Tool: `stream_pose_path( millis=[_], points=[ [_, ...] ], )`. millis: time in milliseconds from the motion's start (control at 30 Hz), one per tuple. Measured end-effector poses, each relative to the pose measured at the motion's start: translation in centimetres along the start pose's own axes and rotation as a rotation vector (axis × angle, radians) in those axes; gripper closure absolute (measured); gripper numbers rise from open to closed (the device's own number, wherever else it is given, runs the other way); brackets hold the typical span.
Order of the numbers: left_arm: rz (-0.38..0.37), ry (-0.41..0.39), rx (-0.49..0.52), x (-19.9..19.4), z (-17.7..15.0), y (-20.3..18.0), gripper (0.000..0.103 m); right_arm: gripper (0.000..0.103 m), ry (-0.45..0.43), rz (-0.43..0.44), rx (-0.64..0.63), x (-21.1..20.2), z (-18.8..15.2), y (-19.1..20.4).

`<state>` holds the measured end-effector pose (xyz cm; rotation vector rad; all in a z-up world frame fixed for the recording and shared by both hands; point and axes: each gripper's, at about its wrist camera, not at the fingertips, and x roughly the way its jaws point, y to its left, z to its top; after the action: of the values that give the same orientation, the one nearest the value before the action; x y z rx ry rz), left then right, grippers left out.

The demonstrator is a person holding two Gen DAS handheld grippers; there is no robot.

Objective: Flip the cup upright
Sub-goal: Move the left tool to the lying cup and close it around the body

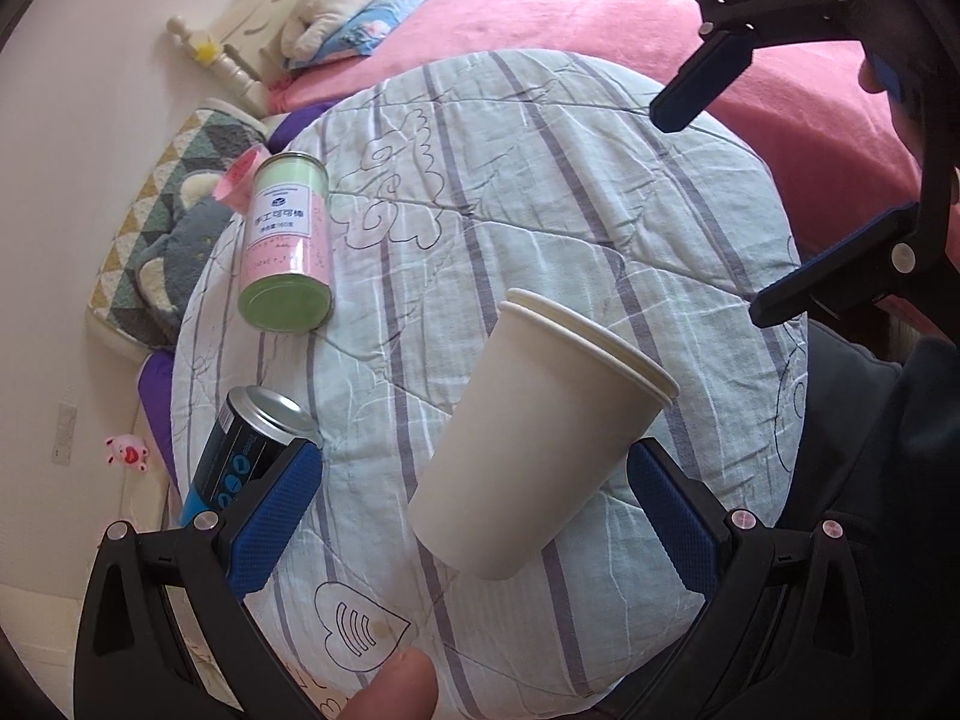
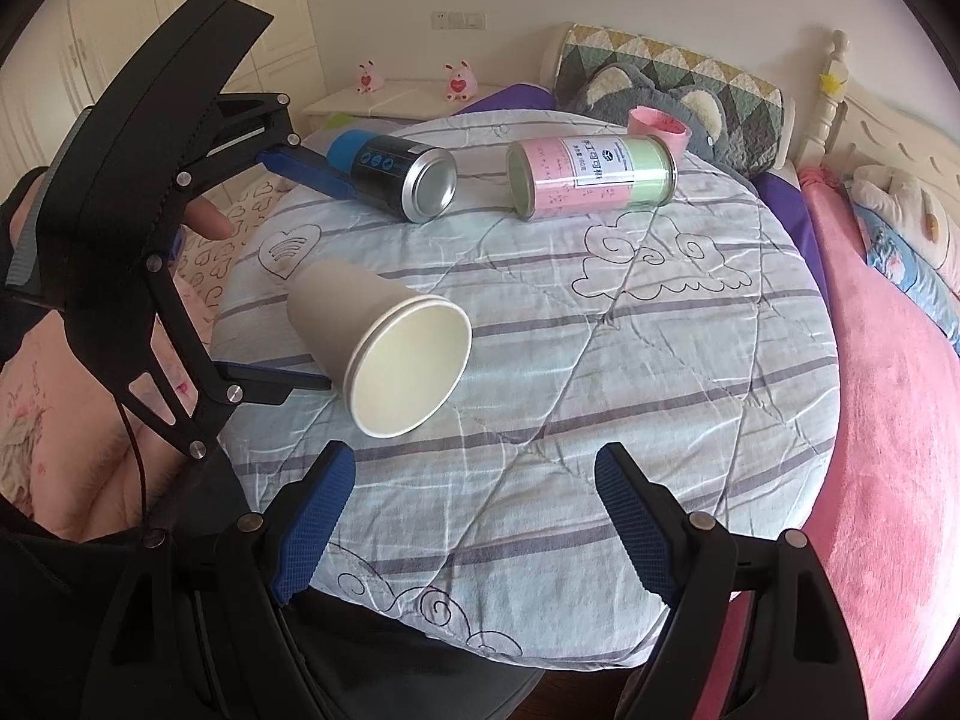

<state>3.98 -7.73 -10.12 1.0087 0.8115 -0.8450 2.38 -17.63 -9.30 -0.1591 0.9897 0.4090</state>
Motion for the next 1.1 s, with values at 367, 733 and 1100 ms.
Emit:
stream_pose_path(
  millis=[367,733,1100],
  points=[
    [-0.097,-0.010,0.100,0.0,0.5,-0.3,0.000,0.020,0.000,0.002,0.012,0.2,0.3,-0.3],
    [-0.213,-0.001,0.222,1.0,1.7,-1.2,0.000,0.020,0.015,-0.014,0.020,0.1,0.3,-0.3],
    [-0.342,0.016,0.355,2.6,2.4,-1.7,0.002,0.020,0.030,-0.048,0.063,-0.2,-0.1,-1.4]
  ],
)
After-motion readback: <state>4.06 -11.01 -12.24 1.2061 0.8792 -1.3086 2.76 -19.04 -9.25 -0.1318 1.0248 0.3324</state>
